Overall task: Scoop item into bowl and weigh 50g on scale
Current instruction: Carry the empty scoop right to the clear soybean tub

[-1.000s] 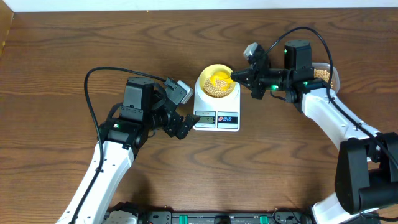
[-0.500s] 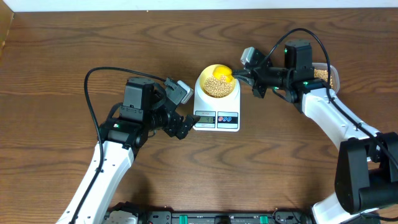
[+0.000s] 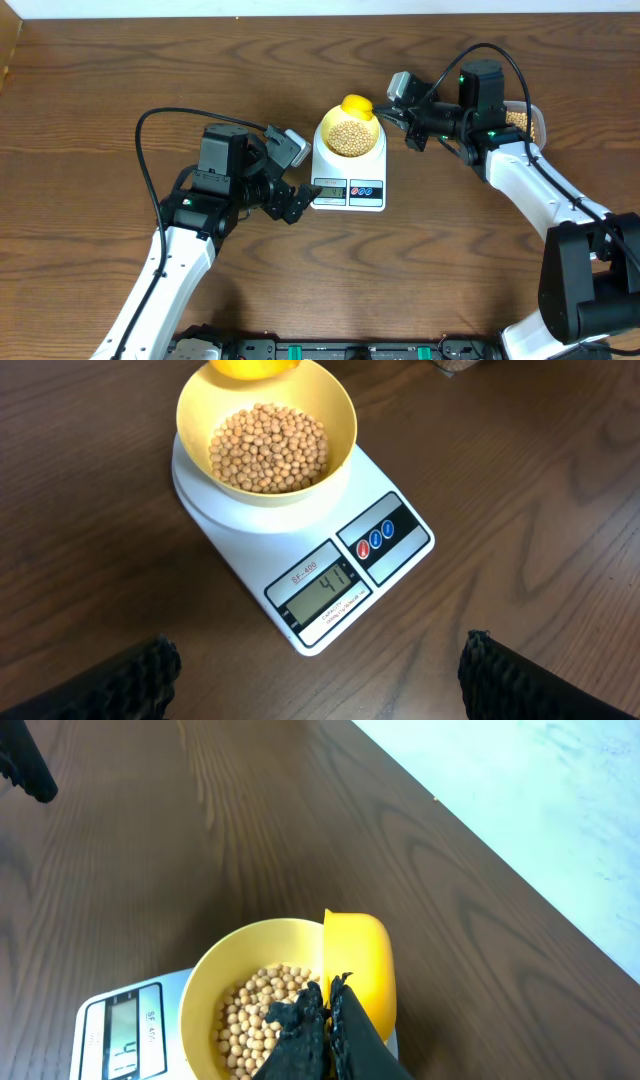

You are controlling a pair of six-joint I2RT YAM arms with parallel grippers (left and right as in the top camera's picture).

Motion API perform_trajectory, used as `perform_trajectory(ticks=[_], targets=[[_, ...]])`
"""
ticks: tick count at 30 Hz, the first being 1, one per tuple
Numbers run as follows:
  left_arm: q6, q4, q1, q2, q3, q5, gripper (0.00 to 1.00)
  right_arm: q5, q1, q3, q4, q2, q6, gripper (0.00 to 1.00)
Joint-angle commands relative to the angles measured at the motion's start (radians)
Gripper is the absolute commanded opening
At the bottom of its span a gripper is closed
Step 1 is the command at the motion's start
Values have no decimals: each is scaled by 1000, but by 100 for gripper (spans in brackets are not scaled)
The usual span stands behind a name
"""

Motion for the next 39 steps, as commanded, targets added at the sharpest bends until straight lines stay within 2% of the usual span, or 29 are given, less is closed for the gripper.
perform_trajectory(ticks=[1, 5, 15, 17, 20, 24, 29, 39], targets=[[2, -2, 3, -9, -2, -6, 91, -7, 10, 5, 3, 7, -18, 1], [2, -2, 3, -9, -2, -6, 91, -7, 10, 5, 31, 7, 5, 1], [2, -2, 3, -9, -2, -6, 91, -35, 10, 5, 319, 7, 519, 1], [2, -2, 3, -9, -2, -6, 91, -34, 8, 5, 333, 7, 572, 1], [2, -2, 3, -9, -2, -6, 91, -24, -2, 5, 326, 7, 577, 1], [2, -2, 3, -9, -2, -6, 91, 115, -28, 5, 289, 7, 520, 1], [2, -2, 3, -9, -2, -6, 91, 237, -94, 5, 289, 7, 517, 1], [2, -2, 3, -9, -2, -6, 91, 261, -254, 5, 309, 7, 513, 1]])
